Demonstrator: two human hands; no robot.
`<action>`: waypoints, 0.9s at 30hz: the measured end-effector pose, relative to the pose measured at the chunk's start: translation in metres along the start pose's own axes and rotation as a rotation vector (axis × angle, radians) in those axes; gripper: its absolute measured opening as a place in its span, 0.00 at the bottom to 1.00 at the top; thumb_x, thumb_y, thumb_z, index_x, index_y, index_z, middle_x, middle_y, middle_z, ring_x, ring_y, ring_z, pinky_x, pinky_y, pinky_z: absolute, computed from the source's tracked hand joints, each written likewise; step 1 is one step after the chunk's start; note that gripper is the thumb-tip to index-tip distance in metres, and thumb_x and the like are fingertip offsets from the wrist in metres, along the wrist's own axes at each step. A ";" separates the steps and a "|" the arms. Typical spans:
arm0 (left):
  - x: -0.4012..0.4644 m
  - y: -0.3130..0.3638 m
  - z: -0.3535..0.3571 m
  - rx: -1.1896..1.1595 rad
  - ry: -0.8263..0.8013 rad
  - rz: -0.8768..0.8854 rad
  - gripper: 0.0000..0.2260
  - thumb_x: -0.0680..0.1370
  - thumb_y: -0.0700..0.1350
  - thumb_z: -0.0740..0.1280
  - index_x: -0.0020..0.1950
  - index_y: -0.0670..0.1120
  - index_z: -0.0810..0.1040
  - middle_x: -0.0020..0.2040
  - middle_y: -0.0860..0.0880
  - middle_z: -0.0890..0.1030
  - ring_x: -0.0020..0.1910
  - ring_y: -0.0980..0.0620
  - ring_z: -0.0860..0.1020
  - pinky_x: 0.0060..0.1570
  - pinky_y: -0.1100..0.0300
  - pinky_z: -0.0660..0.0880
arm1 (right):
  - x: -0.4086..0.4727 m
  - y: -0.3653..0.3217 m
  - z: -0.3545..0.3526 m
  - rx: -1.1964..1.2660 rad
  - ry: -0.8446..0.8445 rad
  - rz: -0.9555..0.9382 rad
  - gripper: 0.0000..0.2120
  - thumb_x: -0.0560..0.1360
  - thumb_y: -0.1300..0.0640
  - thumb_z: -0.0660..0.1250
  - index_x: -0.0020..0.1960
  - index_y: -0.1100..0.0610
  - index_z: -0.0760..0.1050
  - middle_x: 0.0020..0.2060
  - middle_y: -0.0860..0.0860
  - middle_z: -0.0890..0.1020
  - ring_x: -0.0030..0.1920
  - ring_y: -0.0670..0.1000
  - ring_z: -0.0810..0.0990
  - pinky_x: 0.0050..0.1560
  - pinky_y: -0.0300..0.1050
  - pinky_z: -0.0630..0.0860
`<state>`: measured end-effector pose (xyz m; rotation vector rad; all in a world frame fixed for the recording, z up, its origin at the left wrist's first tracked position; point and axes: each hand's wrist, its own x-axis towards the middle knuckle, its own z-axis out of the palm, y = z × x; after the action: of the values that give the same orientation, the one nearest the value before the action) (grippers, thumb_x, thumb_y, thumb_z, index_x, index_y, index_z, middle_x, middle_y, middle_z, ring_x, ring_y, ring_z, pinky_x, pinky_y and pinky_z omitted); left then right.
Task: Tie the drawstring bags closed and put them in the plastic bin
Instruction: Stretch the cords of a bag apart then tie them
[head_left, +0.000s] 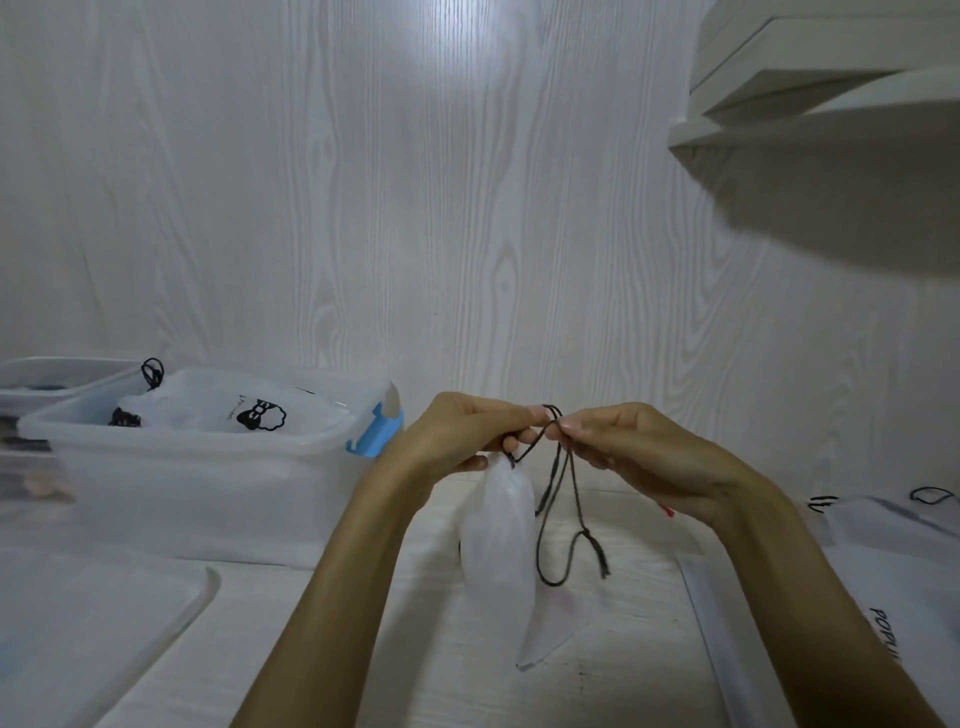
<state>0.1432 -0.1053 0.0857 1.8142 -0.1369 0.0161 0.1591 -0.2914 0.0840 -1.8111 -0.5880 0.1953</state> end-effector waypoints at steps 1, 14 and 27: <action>0.000 0.000 0.001 0.002 -0.028 -0.019 0.08 0.74 0.51 0.70 0.40 0.48 0.83 0.29 0.56 0.78 0.32 0.61 0.75 0.37 0.68 0.69 | 0.001 0.000 0.003 -0.023 0.039 -0.008 0.11 0.64 0.46 0.71 0.42 0.50 0.85 0.39 0.43 0.83 0.41 0.42 0.74 0.50 0.38 0.66; 0.005 -0.004 -0.010 0.021 -0.235 -0.025 0.10 0.78 0.42 0.63 0.53 0.44 0.83 0.38 0.52 0.78 0.40 0.57 0.75 0.45 0.64 0.73 | 0.013 0.001 0.022 0.022 0.299 0.127 0.13 0.66 0.44 0.73 0.45 0.52 0.85 0.28 0.37 0.78 0.36 0.44 0.68 0.43 0.37 0.65; 0.008 -0.012 -0.010 0.151 -0.127 0.149 0.06 0.76 0.46 0.68 0.43 0.54 0.84 0.41 0.59 0.85 0.45 0.59 0.80 0.43 0.70 0.74 | 0.016 -0.008 0.047 0.077 0.423 0.008 0.11 0.69 0.47 0.72 0.45 0.54 0.84 0.37 0.42 0.83 0.35 0.35 0.80 0.35 0.24 0.71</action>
<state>0.1535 -0.0932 0.0771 1.9523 -0.3695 0.0171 0.1507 -0.2417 0.0787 -1.7125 -0.2695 -0.1568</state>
